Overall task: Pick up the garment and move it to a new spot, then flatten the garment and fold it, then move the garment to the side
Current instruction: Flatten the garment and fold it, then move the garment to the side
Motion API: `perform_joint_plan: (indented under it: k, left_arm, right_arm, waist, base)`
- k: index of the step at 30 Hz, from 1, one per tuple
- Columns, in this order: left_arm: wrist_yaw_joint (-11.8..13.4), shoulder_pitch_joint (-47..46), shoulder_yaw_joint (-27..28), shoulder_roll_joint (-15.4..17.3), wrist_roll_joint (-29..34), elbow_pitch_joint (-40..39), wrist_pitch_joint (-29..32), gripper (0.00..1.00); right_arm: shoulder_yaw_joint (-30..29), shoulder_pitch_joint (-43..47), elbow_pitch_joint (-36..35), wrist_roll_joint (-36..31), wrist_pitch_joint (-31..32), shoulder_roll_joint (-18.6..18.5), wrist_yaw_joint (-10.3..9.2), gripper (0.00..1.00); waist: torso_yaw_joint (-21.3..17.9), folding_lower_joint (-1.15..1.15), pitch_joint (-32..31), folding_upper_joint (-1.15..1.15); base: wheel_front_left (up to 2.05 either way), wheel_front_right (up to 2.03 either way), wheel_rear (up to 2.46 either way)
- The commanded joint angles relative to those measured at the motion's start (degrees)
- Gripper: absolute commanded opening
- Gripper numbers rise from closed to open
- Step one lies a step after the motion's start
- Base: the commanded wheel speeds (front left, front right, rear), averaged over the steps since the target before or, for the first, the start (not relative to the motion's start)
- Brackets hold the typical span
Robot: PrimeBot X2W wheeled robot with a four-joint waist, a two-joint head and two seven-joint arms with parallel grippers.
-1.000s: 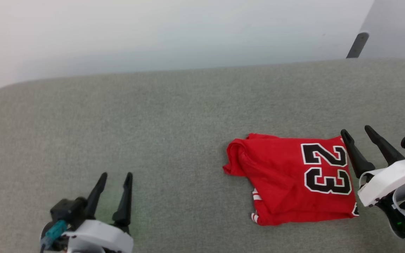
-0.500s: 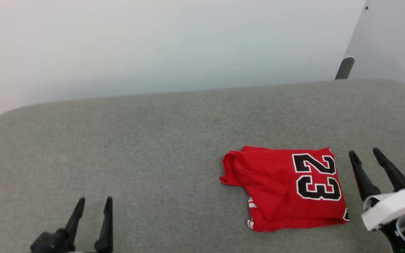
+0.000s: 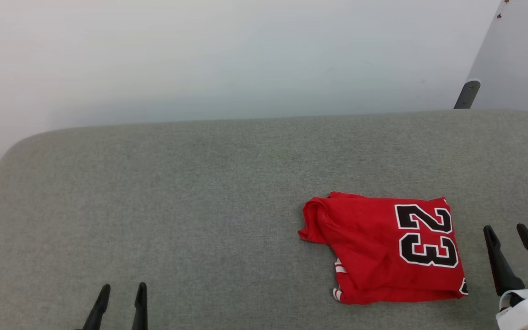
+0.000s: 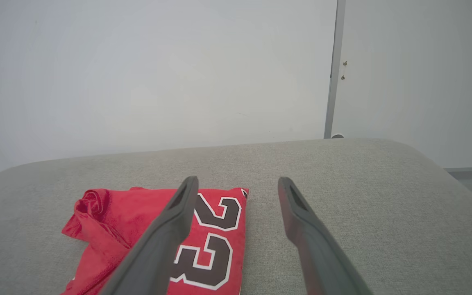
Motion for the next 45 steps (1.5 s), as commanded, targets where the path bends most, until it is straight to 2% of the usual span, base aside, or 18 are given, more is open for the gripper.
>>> perform_joint_plan:
  k: [1,13,18,21,26,32,33,35,39,44,45]
  left_arm:
    - [-0.09,0.37,0.08,-0.07,0.45,-0.34,-0.02,1.0]
    - [-0.09,-0.94,-0.46,-0.6,1.02,-0.74,-0.02,1.0]
    - [-0.1,-1.95,-0.94,-0.95,1.48,-1.03,-0.02,1.0]
    - [-0.09,-3.56,-2.04,-0.85,2.02,-0.97,-0.02,1.0]
    - [-0.09,-7.47,-6.05,0.15,0.74,-0.29,-0.02,1.0]
    - [-0.09,-11.89,-8.86,0.03,0.52,0.76,-0.03,1.0]
    - [-0.09,-11.89,-8.86,0.03,0.52,0.76,-0.03,1.0]
    - [-0.09,-13.07,-10.04,0.25,0.02,0.98,-0.03,1.0]
    - [-0.09,-15.26,-11.82,1.11,-0.4,1.2,-0.03,1.0]
    - [-0.09,-17.99,-12.91,2.25,-0.77,1.58,-0.03,1.0]
    - [-0.09,-18.44,-13.22,2.45,-0.94,1.75,-0.02,1.0]
  right_arm:
    - [-0.59,1.0,-0.85,-0.51,0.56,0.56,0.02,1.0]
    - [-2.77,1.71,-4.77,-2.53,4.26,2.3,0.02,1.0]
    - [-1.1,-1.9,-5.37,-4.07,9.02,0.35,0.02,1.0]
    - [0.82,-5.38,-4.92,-3.48,15.88,-1.42,0.02,1.0]
    - [5.93,-10.83,-5.16,1.26,34.63,-6.91,0.0,1.0]
    - [3.76,-14.28,-3.58,8.32,56.61,-8.78,0.0,1.0]
    - [3.76,-14.28,-3.58,8.32,56.61,-8.78,0.0,1.0]
    - [3.63,-15.25,-3.25,8.06,60.47,-8.54,0.0,1.0]
    - [2.23,-16.68,-1.03,7.78,64.11,-5.2,0.0,1.0]
    - [2.81,-16.72,1.05,6.0,65.34,-2.65,-0.02,1.0]
    - [2.8,-16.71,1.15,5.66,64.52,-2.09,-0.02,0.86]
  waist:
    - [0.16,0.0,0.0,0.0]
    - [0.66,0.0,0.27,0.0]
    - [0.69,0.0,1.93,0.0]
    - [0.77,0.0,3.93,0.0]
    - [1.88,0.0,7.89,0.0]
    - [3.23,0.0,11.69,0.0]
    - [3.23,0.0,11.69,0.0]
    - [3.47,0.0,13.12,0.0]
    - [4.09,0.0,15.65,0.0]
    - [4.39,0.0,18.19,0.0]
    - [4.29,0.0,18.47,0.0]
  base:
    - [0.0,0.0,0.0]
    - [0.0,0.0,0.0]
    - [0.0,0.0,0.0]
    - [0.0,0.0,0.0]
    - [0.0,0.0,0.0]
    - [0.0,0.0,0.0]
    - [0.0,0.0,0.0]
    - [0.0,0.0,0.0]
    - [0.0,0.0,0.0]
    - [0.0,0.0,0.0]
    - [0.0,0.0,0.0]
